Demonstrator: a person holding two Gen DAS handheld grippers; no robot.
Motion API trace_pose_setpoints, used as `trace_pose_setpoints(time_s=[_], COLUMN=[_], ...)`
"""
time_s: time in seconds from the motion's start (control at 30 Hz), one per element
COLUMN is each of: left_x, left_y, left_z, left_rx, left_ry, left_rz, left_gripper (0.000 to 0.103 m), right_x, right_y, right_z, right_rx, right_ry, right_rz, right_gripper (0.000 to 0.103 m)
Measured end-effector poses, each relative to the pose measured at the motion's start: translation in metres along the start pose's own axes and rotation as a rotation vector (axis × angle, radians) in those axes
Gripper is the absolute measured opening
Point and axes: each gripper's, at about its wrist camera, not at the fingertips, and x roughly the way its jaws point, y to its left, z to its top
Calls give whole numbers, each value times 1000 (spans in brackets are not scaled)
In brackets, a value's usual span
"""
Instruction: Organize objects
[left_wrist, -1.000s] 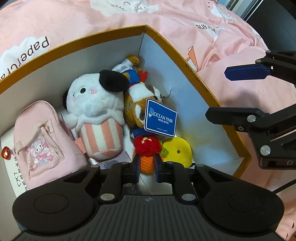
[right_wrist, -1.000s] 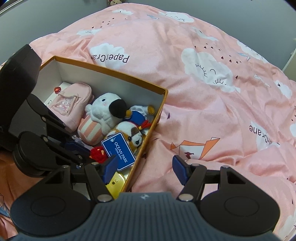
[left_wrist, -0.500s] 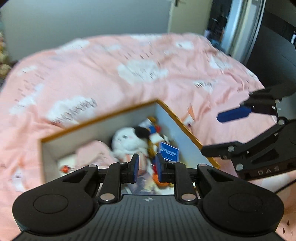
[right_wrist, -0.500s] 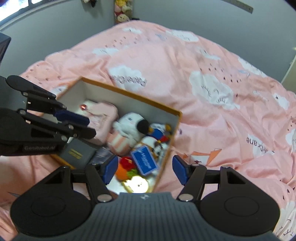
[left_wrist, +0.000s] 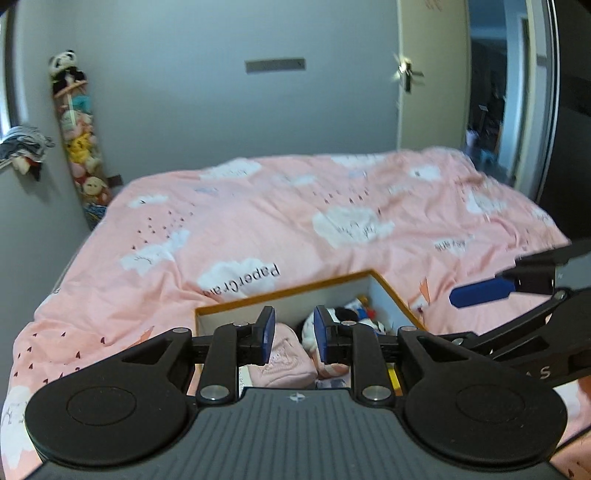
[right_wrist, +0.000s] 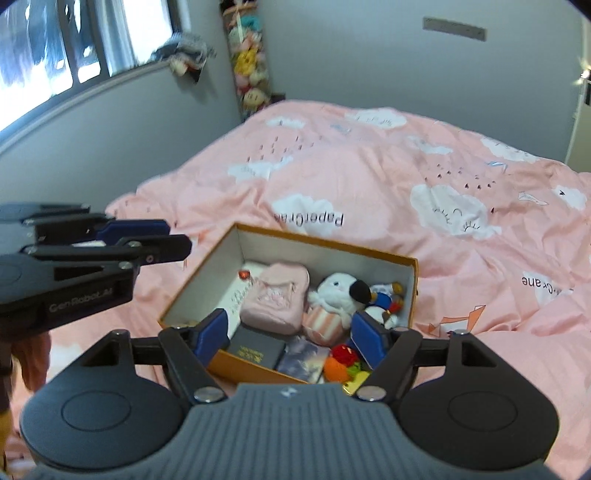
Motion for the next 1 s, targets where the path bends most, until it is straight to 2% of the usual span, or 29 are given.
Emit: trace_pose_setpoints(time_s=[0.1,0.23,0.33,0.47,0.57,0.7,1.0], left_x=[-6,-6,1,14,24,38,63], left_y=[2,2,3,7,8,7,0], left_z=[-9,-27,-44,-61,-73,-86,-98], left_rx=[-21,-25,-60,-127,-154,-139,-114], left_ry=[-49,-99,-83,-58,-44,-19,15], left_rz=[15,110,121,104,121,156,185], left_gripper=[42,54,55,55,55,55,56], right_x=[-4,-8,-7,0,7,27,73], right_y=[5,6,8,9,8,3,-16], right_z=[-9,-29,-44,-58,-66,-78,-96], right_rx=[35,88,98,83,78,106,174], right_ry=[-60,-131,-151,-170,-197,-191,-135], right_rz=[-20,-83,-137,-183,-203,-201,-168], right_gripper=[80,84,85,88,92,92,92])
